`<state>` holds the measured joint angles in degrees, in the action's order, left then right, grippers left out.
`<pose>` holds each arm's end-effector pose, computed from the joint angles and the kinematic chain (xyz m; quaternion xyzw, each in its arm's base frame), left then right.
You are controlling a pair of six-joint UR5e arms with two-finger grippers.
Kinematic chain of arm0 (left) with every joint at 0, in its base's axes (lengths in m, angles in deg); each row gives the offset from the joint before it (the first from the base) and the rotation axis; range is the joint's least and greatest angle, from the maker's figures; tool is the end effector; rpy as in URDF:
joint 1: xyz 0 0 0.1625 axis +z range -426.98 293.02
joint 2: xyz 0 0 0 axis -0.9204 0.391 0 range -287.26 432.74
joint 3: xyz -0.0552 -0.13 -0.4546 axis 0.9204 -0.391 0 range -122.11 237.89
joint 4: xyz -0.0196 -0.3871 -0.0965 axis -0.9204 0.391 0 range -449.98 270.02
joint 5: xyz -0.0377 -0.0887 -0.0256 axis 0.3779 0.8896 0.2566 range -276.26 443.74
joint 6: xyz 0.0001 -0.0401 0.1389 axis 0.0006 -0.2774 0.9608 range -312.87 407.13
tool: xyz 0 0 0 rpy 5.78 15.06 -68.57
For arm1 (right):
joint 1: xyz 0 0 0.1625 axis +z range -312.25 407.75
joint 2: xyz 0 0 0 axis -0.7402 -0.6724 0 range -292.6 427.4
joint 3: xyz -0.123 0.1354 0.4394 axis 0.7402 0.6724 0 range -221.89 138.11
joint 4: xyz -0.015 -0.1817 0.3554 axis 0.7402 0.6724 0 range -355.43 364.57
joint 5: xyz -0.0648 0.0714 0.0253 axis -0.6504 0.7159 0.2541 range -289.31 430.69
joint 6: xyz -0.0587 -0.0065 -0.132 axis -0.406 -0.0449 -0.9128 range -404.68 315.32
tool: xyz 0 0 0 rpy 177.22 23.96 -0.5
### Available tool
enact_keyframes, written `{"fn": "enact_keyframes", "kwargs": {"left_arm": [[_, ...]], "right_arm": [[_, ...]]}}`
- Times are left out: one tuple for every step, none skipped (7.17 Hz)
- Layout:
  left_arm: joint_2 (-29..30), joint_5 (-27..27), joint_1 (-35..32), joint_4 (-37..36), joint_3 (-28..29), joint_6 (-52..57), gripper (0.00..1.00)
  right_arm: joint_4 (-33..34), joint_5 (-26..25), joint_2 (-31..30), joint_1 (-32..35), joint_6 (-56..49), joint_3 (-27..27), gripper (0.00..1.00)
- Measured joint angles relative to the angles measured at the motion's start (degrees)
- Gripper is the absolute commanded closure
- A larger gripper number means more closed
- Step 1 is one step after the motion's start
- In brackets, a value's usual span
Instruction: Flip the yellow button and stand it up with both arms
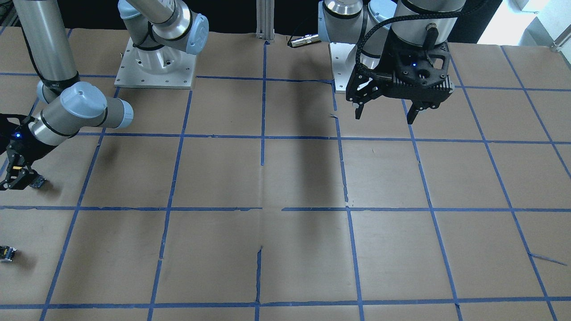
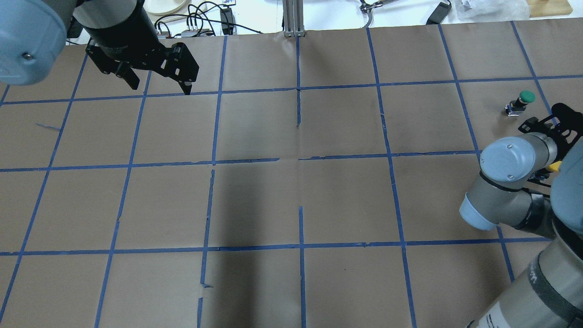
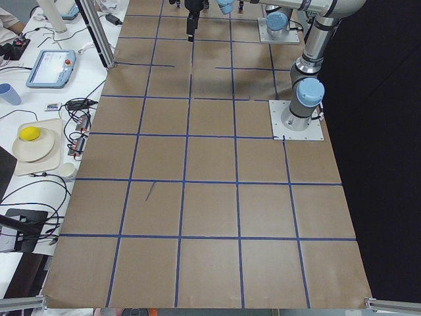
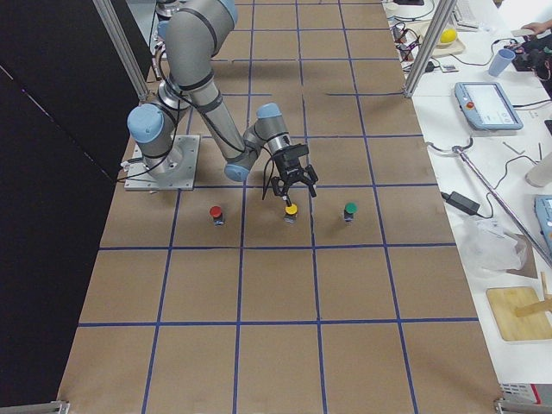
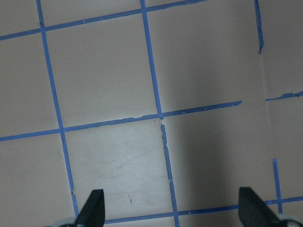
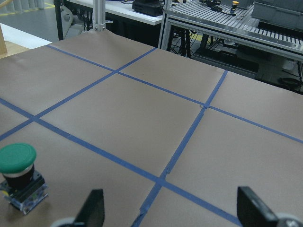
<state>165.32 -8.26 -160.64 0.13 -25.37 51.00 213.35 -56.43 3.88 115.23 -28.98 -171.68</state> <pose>-0.1603 -0.4974 0.5283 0.0649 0.9971 -0.0352 0.0175 -0.1551 -0.4942 0.2527 -0.4114 -0.7573 0.4016 0.3098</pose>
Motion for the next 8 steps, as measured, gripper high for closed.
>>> {"fn": "enact_keyframes", "kwargs": {"left_arm": [[0.0, 0.8, 0.1, 0.6, 0.0, -0.6, 0.0], [0.0, 1.1, 0.1, 1.0, 0.0, -0.8, 0.0], [-0.1, 1.2, 0.1, 1.1, 0.1, -0.8, 0.0], [-0.1, 1.3, 0.2, 1.1, 0.1, -0.6, 0.0], [-0.1, 1.3, 0.3, 1.1, 0.2, -0.3, 0.0], [-0.1, 1.3, 0.3, 1.0, 0.2, -0.2, 0.0], [-0.1, 1.3, 0.3, 0.9, 0.2, -0.1, 0.0], [-0.1, 1.2, 0.3, 0.9, 0.2, -0.1, 0.0]], "right_arm": [[-10.1, 1.0, -4.9, 0.1, 0.2, 1.0, 0.0], [-20.9, 1.6, -9.3, 0.1, 0.4, 2.4, 0.0], [-31.2, 2.8, -12.7, 0.2, 0.5, 4.1, 0.0], [-40.7, 4.7, -15.5, 0.2, 0.7, 6.1, 0.0], [-51.5, 6.7, -18.2, 0.2, 0.8, 9.2, 0.0], [-64.0, 9.1, -20.8, 0.4, 1.2, 13.4, 0.0], [-76.1, 11.8, -22.6, 0.8, 2.6, 18.1, 0.0], [-86.7, 14.8, -23.7, 1.4, 4.0, 21.9, 0.0]]}}
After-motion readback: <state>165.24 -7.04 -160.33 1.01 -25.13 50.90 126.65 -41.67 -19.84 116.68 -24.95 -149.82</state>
